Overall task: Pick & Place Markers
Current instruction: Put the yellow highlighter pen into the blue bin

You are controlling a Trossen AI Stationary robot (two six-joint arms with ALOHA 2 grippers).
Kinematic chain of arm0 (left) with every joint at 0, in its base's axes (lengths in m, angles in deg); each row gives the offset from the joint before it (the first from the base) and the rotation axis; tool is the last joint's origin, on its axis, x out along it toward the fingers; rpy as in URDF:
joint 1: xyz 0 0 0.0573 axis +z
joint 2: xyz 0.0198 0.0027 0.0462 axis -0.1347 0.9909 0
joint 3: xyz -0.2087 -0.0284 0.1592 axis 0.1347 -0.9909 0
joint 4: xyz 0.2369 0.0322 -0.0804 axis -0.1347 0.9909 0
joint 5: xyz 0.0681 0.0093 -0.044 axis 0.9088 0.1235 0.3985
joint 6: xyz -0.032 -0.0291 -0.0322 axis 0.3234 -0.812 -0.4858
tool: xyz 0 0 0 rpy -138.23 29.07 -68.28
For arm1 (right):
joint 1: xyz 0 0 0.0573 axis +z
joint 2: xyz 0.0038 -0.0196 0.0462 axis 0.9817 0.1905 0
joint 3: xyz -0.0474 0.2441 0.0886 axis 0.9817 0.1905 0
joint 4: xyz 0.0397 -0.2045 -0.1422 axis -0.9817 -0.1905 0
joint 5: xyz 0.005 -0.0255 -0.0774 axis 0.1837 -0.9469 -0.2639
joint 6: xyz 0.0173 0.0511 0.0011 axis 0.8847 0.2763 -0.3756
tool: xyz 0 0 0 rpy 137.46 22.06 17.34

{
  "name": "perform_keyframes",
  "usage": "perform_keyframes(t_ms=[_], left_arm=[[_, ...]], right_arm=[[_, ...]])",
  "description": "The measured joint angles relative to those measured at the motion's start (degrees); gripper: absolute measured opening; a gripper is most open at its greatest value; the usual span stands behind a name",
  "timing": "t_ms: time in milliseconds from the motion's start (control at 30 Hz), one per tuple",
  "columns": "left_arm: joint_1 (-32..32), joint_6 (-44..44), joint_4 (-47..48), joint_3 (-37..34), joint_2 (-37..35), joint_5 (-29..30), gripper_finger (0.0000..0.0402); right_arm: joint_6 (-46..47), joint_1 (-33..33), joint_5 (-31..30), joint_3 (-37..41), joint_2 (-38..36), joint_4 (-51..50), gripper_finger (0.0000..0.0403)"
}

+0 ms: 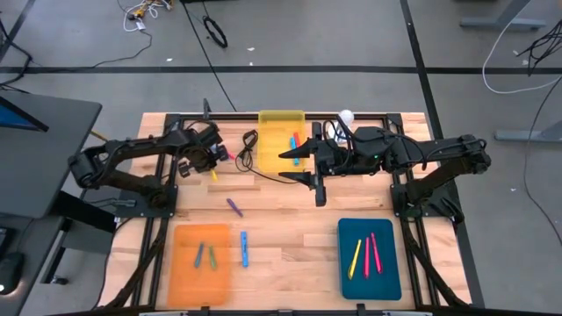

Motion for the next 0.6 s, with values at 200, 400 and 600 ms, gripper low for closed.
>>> perform_keyframes(t_ms=[200,400,600], left_arm=[[-3.59,4.94,-0.29,0.06,-4.35,-0.5,0.0035],[-6.64,11.56,-0.46,0.08,-8.09,-1.63,0.0034],[-8.71,17.33,-1.56,0.08,-12.38,-4.52,0.0034]], right_arm=[[-0.85,-0.02,0.0,0.0,0.0,0.09,0.0199],[0.88,-0.04,0.0,0.0,-0.02,0.13,0.0199],[1.67,-0.04,0.0,0.0,-0.02,0.26,0.0199]])
